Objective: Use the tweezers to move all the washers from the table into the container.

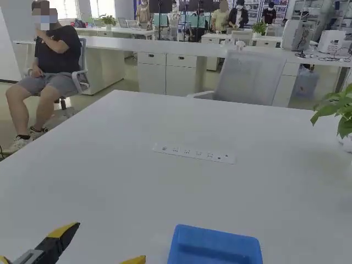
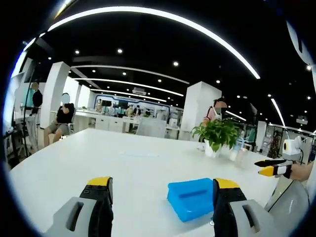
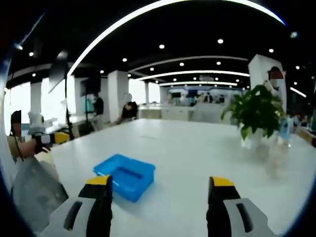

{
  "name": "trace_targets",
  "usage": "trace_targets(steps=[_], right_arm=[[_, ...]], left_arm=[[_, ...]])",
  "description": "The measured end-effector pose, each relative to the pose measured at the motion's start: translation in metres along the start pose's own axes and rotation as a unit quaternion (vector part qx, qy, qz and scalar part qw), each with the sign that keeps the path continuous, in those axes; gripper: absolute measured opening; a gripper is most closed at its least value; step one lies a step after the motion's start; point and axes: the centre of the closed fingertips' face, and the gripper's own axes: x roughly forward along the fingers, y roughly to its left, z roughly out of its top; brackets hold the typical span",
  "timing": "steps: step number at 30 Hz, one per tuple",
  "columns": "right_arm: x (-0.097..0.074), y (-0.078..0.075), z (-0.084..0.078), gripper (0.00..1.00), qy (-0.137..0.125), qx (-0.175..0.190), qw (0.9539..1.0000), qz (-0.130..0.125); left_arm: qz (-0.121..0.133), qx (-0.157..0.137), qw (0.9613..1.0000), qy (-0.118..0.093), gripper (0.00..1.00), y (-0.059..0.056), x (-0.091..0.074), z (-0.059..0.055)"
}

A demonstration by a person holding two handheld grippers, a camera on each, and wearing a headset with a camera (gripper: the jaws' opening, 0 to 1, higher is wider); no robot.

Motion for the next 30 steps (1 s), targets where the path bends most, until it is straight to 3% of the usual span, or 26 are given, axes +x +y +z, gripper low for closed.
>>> trace_targets(steps=[30], right_arm=[[-0.0003,-0.0012,-0.0001,0.76,0.001,-0.003,1.0000,-0.002]], left_arm=[[-0.012,0.007,0.9998,0.014,0.83,-0.0061,0.0022,-0.0047]])
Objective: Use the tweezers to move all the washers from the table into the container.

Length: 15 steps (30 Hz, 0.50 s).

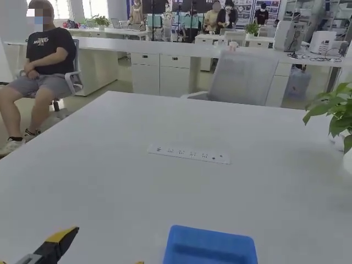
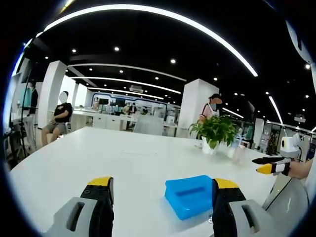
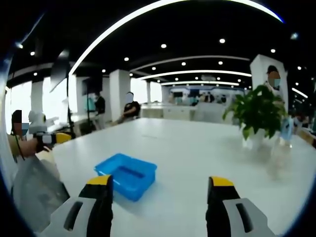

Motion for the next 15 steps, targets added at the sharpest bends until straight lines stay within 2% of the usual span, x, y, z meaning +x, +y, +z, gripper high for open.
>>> trace_targets(steps=[15], right_arm=[[-0.0001,0.0006,0.0002,0.76,0.002,-0.003,1.0000,0.000]], left_arm=[[0.003,-0.005,1.0000,-0.004,0.82,0.0028,-0.0010,0.0011]])
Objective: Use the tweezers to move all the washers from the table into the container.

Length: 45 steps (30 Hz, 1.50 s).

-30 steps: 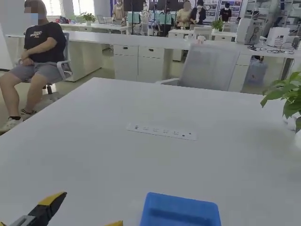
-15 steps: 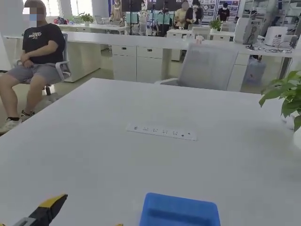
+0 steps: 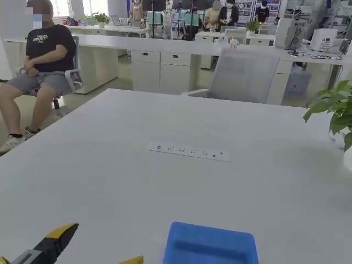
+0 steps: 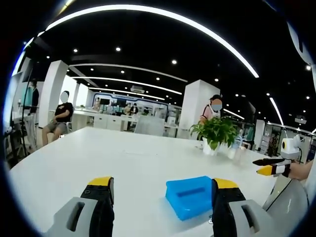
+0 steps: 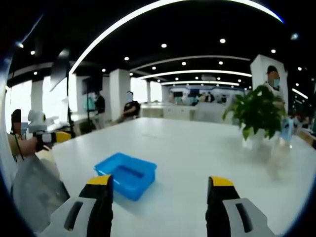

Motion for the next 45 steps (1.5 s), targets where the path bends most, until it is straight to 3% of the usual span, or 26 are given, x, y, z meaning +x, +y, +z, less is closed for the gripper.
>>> trace_targets(steps=[33,36,40,45], right_arm=[[0.000,-0.001,-0.002,0.75,0.005,-0.006,1.0000,-0.001],[0.001,0.001,-0.007,0.72,0.021,-0.015,0.9997,0.003],[0.001,0.006,-0.016,0.69,0.059,-0.050,0.9970,0.011],[0.001,0.020,-0.027,0.58,0.105,-0.081,0.9896,0.056]], left_arm=[[-0.007,0.001,0.9999,0.010,0.80,-0.005,0.001,-0.002],[-0.015,-0.001,0.9995,0.029,0.76,-0.007,0.001,-0.009],[-0.027,0.000,0.9968,0.075,0.70,-0.011,0.000,-0.022],[-0.055,-0.019,0.9913,0.118,0.57,-0.017,-0.003,-0.034]])
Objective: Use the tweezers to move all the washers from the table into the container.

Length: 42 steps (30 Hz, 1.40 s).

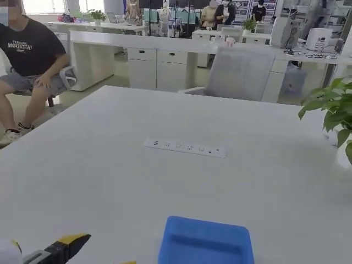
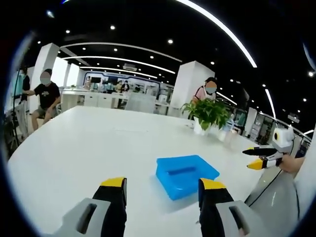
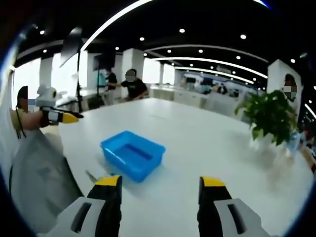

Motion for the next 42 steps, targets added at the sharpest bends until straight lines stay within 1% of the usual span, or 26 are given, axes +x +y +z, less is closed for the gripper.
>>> trace_targets(steps=[3,4,5,7,8,10,12,13,14,17,18,19,21,22,23,25,27,29,32,35,37,38,39,40,41,42], right_arm=[[0.004,0.015,-0.003,0.48,0.013,-0.009,0.9990,0.043],[0.005,0.020,-0.002,0.44,0.014,-0.009,0.9983,0.056],[0.007,0.024,-0.001,0.41,0.014,-0.012,0.9977,0.065],[0.011,0.035,0.000,0.35,0.020,-0.019,0.9953,0.093],[0.013,0.041,0.000,0.32,0.026,-0.024,0.9935,0.108],[0.018,0.051,-0.003,0.26,0.038,-0.046,0.9895,0.132],[0.022,0.063,-0.009,0.22,0.055,-0.066,0.9836,0.159],[0.024,0.069,-0.010,0.20,0.059,-0.077,0.9808,0.169],[0.026,0.072,-0.011,0.19,0.060,-0.086,0.9788,0.176],[0.029,0.083,-0.016,0.16,0.074,-0.104,0.9727,0.194],[0.031,0.087,-0.019,0.15,0.078,-0.111,0.9698,0.202],[0.032,0.090,-0.020,0.14,0.081,-0.115,0.9682,0.207],[0.035,0.096,-0.024,0.13,0.089,-0.121,0.9644,0.218],[0.036,0.097,-0.026,0.12,0.092,-0.124,0.9630,0.221],[0.038,0.100,-0.029,0.12,0.098,-0.129,0.9605,0.227],[0.039,0.105,-0.034,0.11,0.107,-0.139,0.9561,0.235],[0.039,0.108,-0.037,0.10,0.112,-0.146,0.9534,0.239],[0.040,0.111,-0.039,0.10,0.119,-0.149,0.9514,0.242],[0.041,0.113,-0.043,0.09,0.124,-0.151,0.9493,0.246],[0.040,0.115,-0.044,0.09,0.128,-0.151,0.9479,0.250],[0.040,0.115,-0.045,0.09,0.129,-0.152,0.9473,0.250],[0.040,0.115,-0.046,0.09,0.131,-0.153,0.9469,0.250],[0.040,0.115,-0.046,0.09,0.131,-0.154,0.9469,0.250],[0.041,0.114,-0.047,0.09,0.132,-0.154,0.9468,0.250],[0.041,0.114,-0.047,0.09,0.132,-0.154,0.9469,0.250],[0.041,0.113,-0.047,0.09,0.132,-0.153,0.9472,0.249]], left_arm=[[-0.038,0.011,0.9987,0.031,0.48,-0.014,0.002,-0.009],[-0.053,0.022,0.9972,0.049,0.45,-0.020,0.003,-0.014],[-0.071,0.034,0.9943,0.071,0.42,-0.027,0.004,-0.020],[-0.091,0.058,0.9897,0.094,0.39,-0.036,0.006,-0.027],[-0.105,0.072,0.9849,0.117,0.37,-0.042,0.007,-0.034],[-0.125,0.093,0.9779,0.139,0.34,-0.050,0.009,-0.042],[-0.148,0.117,0.9681,0.165,0.31,-0.058,0.011,-0.052],[-0.157,0.133,0.9618,0.180,0.29,-0.063,0.012,-0.057],[-0.155,0.152,0.9587,0.183,0.28,-0.063,0.014,-0.059],[-0.180,0.187,0.9413,0.216,0.24,-0.072,0.015,-0.073],[-0.185,0.198,0.9368,0.221,0.23,-0.074,0.016,-0.076],[-0.198,0.211,0.9277,0.236,0.21,-0.078,0.016,-0.082],[-0.207,0.230,0.9175,0.250,0.19,-0.081,0.018,-0.089],[-0.218,0.244,0.9075,0.263,0.18,-0.084,0.018,-0.095],[-0.222,0.251,0.9009,0.276,0.17,-0.084,0.019,-0.102],[-0.234,0.257,0.8912,0.291,0.15,-0.086,0.020,-0.110],[-0.243,0.248,0.8910,0.292,0.13,-0.089,0.024,-0.115],[-0.248,0.248,0.8864,0.303,0.12,-0.089,0.028,-0.120],[-0.246,0.269,0.8766,0.314,0.12,-0.087,0.033,-0.125],[-0.247,0.275,0.8737,0.316,0.12,-0.088,0.037,-0.126],[-0.247,0.303,0.8615,0.324,0.10,-0.084,0.039,-0.129],[-0.250,0.311,0.8587,0.322,0.09,-0.086,0.041,-0.130],[-0.250,0.313,0.8586,0.320,0.06,-0.086,0.042,-0.130],[-0.249,0.321,0.8562,0.319,0.05,-0.085,0.044,-0.130],[-0.248,0.333,0.8503,0.324,0.05,-0.083,0.045,-0.131],[-0.250,0.336,0.8473,0.326,0.05,-0.084,0.045,-0.133]])
